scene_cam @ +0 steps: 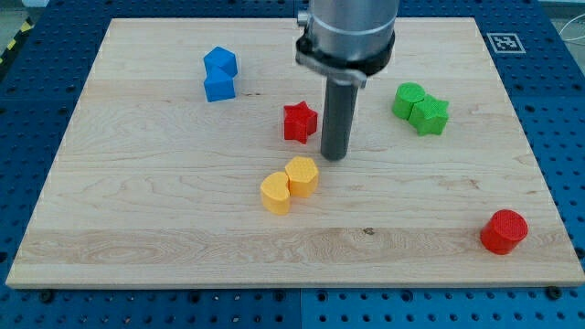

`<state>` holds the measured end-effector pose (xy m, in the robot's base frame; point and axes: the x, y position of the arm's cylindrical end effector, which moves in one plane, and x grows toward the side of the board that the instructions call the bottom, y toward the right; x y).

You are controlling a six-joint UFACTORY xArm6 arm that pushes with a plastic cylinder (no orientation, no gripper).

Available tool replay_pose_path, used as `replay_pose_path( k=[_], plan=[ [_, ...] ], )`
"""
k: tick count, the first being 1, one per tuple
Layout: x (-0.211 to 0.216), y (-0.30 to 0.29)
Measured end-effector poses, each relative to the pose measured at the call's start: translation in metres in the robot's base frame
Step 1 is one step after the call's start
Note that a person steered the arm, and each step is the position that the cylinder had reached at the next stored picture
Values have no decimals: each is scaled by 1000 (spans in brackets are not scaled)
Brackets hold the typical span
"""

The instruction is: Separate blue cube and blue triangle

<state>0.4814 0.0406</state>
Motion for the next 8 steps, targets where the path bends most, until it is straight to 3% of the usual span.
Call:
replay_pose_path(
  k=[1,5,6,8],
  plan=[
    [22,-40],
    [-130,-258],
    [-172,-273],
    [-190,-213]
  ],
)
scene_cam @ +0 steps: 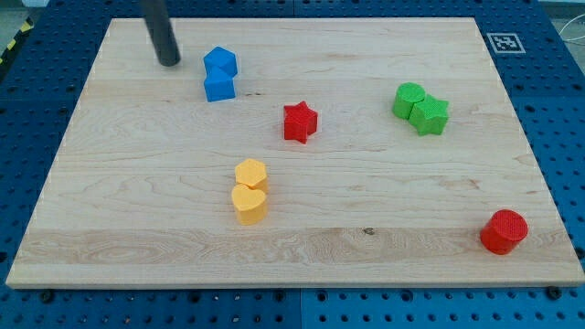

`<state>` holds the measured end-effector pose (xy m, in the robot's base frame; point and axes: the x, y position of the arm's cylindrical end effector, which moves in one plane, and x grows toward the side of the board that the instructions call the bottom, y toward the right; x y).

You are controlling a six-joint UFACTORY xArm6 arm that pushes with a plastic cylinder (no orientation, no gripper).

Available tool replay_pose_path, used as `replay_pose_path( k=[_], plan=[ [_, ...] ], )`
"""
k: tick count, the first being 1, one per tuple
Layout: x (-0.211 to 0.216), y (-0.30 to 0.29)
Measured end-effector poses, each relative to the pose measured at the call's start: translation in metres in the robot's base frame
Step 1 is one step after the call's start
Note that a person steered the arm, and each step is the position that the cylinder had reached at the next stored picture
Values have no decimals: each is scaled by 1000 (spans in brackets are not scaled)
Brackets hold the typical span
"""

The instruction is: Separate blue cube and blue triangle

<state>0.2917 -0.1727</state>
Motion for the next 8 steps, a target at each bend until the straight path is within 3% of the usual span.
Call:
replay_pose_path(
  k=[2,4,8],
  plan=[
    [10,49],
    [49,54],
    [62,106]
  ],
)
